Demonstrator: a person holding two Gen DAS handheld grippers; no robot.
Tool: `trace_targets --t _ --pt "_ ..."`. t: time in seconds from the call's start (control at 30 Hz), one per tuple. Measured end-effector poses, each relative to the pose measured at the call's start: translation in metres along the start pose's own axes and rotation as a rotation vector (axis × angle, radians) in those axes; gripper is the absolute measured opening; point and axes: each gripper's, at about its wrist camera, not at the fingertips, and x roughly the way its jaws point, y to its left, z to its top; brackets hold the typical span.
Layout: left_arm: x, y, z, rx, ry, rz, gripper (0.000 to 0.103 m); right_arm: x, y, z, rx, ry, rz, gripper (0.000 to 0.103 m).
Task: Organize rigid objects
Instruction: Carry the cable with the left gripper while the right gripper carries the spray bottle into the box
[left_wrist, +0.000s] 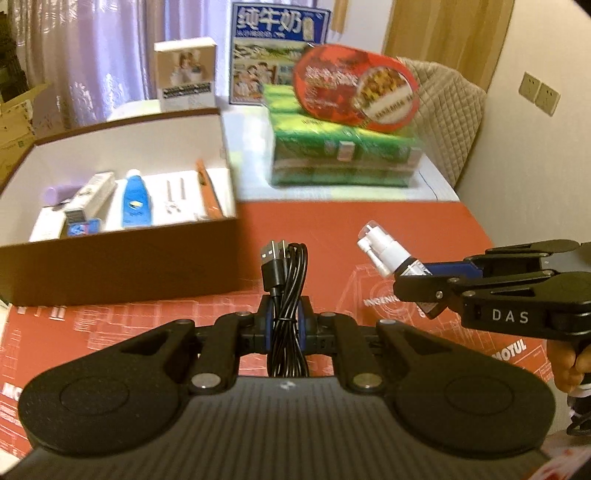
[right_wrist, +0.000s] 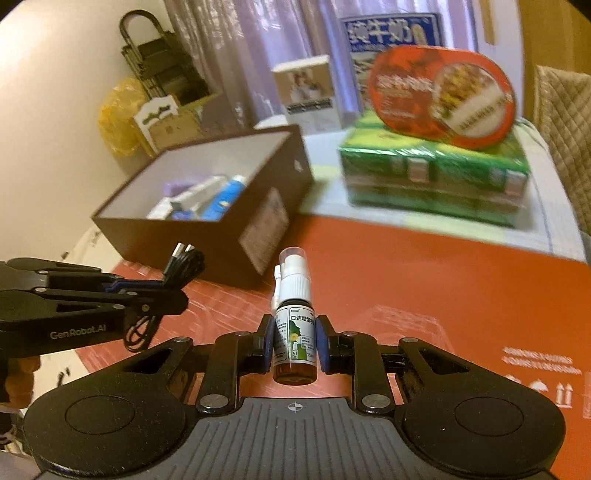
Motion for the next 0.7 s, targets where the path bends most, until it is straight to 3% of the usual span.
trace_targets --t 0.33,0.7 --pt "-0.021 0.063 0.019 -0.030 -0.039 0.049 0.010 0.027 0.054 0.040 -0.021 -0.036 0.077 0.020" --pt "-0.013 0.121 0.058 -0.023 -0.073 0.098 0.010 0.076 0.096 0.086 -0.026 -0.055 0.071 0.020"
